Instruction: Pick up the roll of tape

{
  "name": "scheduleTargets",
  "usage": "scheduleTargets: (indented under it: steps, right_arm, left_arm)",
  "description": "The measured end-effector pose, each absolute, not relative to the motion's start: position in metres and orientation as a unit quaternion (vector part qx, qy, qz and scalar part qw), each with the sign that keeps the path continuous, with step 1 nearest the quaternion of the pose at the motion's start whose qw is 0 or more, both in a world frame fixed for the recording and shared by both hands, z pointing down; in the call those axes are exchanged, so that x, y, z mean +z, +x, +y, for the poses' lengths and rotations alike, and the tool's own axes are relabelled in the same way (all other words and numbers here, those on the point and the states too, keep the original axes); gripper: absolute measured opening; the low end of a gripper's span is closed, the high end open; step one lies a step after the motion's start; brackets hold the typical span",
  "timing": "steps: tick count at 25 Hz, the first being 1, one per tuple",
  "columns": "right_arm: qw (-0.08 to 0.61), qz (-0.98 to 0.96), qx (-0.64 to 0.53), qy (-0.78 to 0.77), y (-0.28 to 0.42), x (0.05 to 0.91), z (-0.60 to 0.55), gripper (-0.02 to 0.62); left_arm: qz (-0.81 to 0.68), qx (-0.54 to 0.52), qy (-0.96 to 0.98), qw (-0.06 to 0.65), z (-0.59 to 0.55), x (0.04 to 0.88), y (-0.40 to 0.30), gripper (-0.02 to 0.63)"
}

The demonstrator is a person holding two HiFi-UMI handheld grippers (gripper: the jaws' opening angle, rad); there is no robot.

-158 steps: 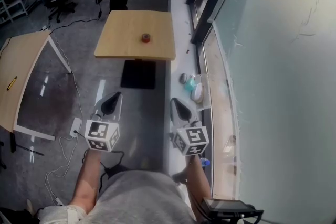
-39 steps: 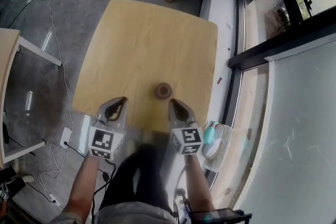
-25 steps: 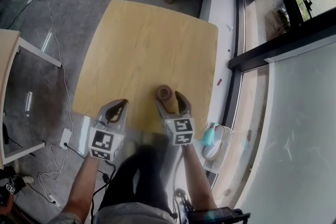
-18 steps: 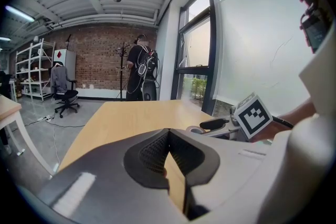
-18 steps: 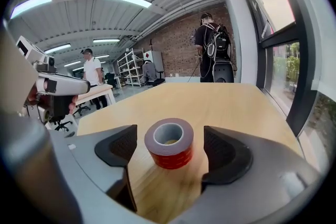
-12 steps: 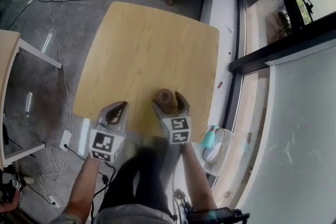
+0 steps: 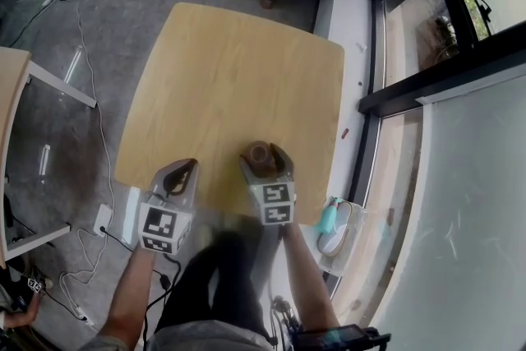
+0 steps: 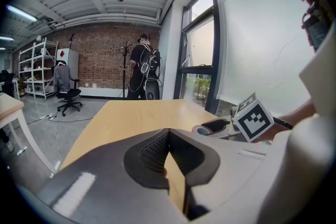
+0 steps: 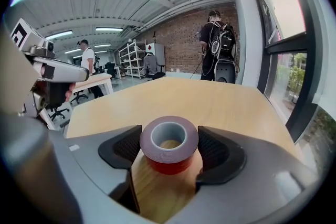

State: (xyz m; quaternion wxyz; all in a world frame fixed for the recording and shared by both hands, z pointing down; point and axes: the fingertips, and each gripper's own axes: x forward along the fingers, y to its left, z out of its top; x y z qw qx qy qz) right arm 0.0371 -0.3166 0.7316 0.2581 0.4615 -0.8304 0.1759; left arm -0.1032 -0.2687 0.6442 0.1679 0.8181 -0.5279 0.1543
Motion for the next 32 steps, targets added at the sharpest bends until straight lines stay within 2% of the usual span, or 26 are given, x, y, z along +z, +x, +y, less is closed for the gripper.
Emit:
scheduleTargets:
  steps: [32]
  right_arm:
    - [0.183, -0.836, 0.167, 0.490, 0.046, 0.677, -0.322, 0.344]
  left_arm:
    - [-0.523, 0.144, 0.827, 0.147, -0.272, 0.613, -0.097, 0.000]
